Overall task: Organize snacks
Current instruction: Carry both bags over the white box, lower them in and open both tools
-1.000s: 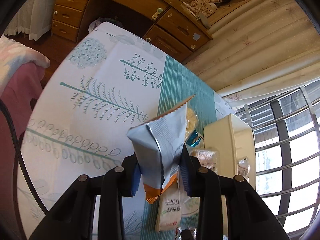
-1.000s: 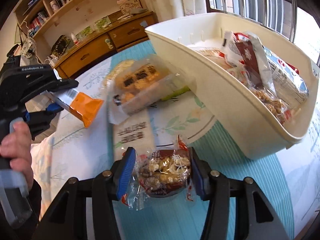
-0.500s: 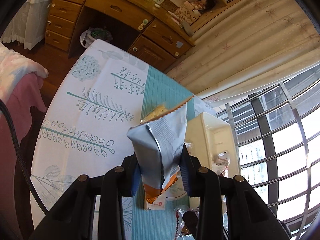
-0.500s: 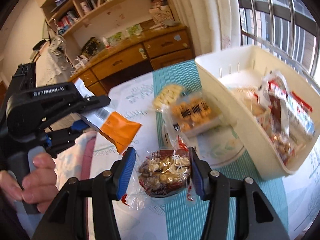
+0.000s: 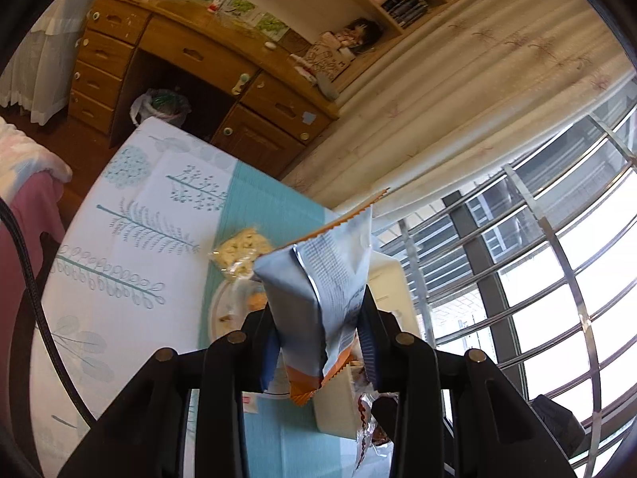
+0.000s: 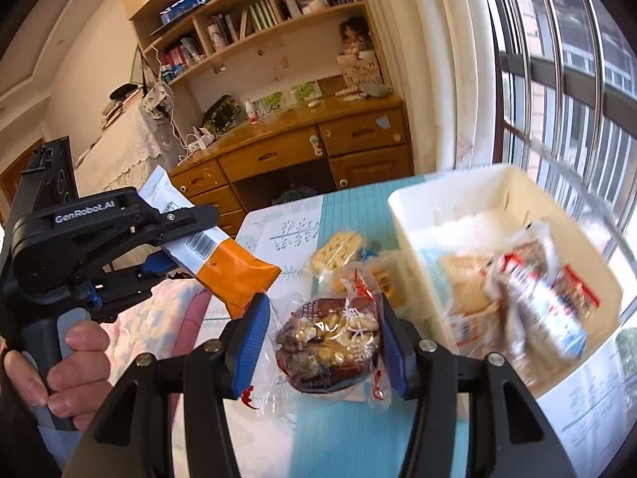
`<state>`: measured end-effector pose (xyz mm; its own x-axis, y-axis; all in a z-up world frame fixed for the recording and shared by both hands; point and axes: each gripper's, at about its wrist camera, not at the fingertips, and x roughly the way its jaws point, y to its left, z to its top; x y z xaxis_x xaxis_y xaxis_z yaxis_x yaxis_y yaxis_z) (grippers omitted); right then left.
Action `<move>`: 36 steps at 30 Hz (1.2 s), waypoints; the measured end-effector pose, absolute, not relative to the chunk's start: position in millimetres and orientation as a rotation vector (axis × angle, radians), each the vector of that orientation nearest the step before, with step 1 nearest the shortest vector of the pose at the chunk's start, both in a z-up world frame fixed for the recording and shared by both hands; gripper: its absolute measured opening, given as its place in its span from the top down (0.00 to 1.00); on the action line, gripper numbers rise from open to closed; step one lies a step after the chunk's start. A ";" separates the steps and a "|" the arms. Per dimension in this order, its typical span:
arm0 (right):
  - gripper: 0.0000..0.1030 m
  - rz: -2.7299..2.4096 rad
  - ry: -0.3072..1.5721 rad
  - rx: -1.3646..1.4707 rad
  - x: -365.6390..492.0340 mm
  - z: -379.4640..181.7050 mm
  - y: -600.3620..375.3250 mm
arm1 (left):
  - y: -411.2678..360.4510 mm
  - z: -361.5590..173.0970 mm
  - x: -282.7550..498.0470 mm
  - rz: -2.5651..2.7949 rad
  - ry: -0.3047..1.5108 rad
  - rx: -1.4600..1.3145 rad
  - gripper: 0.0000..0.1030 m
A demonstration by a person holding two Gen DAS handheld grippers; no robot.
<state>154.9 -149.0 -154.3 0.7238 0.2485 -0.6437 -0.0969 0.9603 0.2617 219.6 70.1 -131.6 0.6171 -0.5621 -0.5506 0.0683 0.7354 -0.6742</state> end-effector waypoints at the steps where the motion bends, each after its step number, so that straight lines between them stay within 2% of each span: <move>1: 0.49 0.202 0.732 0.209 154.4 -150.6 -157.5 | 62.4 -127.9 216.5 -0.400 0.827 -0.655 0.68; 16: 0.49 0.231 0.687 0.144 151.9 -133.7 -252.5 | -56.3 -102.0 195.8 -0.534 0.737 -0.632 0.69; 34: 0.47 0.155 0.719 0.181 174.5 -155.9 -329.1 | -144.5 -131.0 222.8 -0.568 0.847 -0.571 0.69; 35: 0.47 0.156 0.715 0.182 175.2 -156.0 -330.0 | -146.4 -132.2 224.4 -0.559 0.854 -0.564 0.68; 36: 0.47 0.159 0.714 0.182 176.1 -156.3 -330.3 | -146.6 -133.4 225.8 -0.547 0.858 -0.561 0.62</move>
